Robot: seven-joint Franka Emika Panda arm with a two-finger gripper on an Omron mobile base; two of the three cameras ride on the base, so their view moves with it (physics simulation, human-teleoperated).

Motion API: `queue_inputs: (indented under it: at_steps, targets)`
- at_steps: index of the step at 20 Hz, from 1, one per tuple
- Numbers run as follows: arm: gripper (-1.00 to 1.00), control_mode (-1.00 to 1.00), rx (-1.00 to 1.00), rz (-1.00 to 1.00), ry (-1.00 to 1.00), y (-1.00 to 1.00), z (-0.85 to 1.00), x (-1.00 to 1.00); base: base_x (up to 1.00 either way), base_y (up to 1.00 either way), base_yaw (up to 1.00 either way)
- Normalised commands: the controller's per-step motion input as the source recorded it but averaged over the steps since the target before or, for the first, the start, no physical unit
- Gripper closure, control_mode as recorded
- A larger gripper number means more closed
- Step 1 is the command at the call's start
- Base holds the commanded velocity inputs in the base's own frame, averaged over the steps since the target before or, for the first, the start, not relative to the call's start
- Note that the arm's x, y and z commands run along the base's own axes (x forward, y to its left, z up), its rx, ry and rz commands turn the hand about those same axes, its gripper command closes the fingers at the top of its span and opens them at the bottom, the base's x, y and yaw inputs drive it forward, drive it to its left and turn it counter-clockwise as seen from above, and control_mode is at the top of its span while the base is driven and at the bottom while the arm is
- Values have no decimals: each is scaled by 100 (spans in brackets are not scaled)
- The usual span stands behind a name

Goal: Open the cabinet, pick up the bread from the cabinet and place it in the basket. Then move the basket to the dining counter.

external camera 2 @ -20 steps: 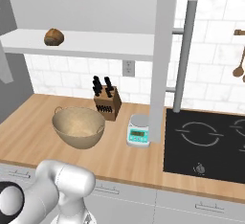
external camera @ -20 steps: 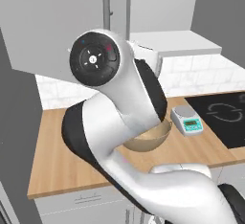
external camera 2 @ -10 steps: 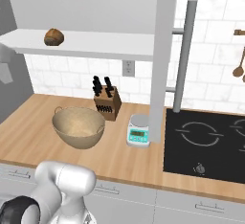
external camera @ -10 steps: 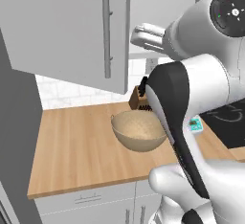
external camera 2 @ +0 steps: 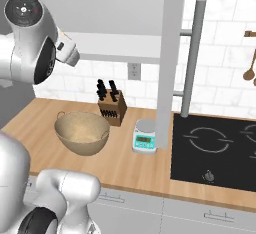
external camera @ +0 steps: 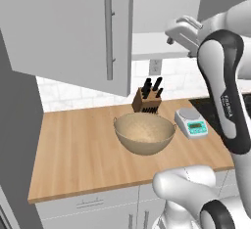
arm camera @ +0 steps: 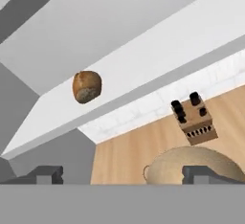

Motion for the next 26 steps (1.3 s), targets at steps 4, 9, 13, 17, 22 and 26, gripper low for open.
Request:
queue_inputs:
  at_steps: [4, 9, 13, 17, 22, 26]
  targets:
    - [-100, -100, 19, 9, 6, 47, -8, 100, 0, 0, 0]
    - [-100, -100, 15, 5, 11, 98, 2, 99, 0, 0, 0]
    - [-100, -100, 23, 12, 12, 79, 0, 71, 0, 0, 0]
    - [-100, -100, 29, 16, 10, 76, 0, 54, 0, 0, 0]
    - [-100, -100, 29, 16, 9, 80, 0, 31, 0, 0, 0]
    - [-100, -100, 31, 14, 15, 87, 0, 0, 0, 0, 0]
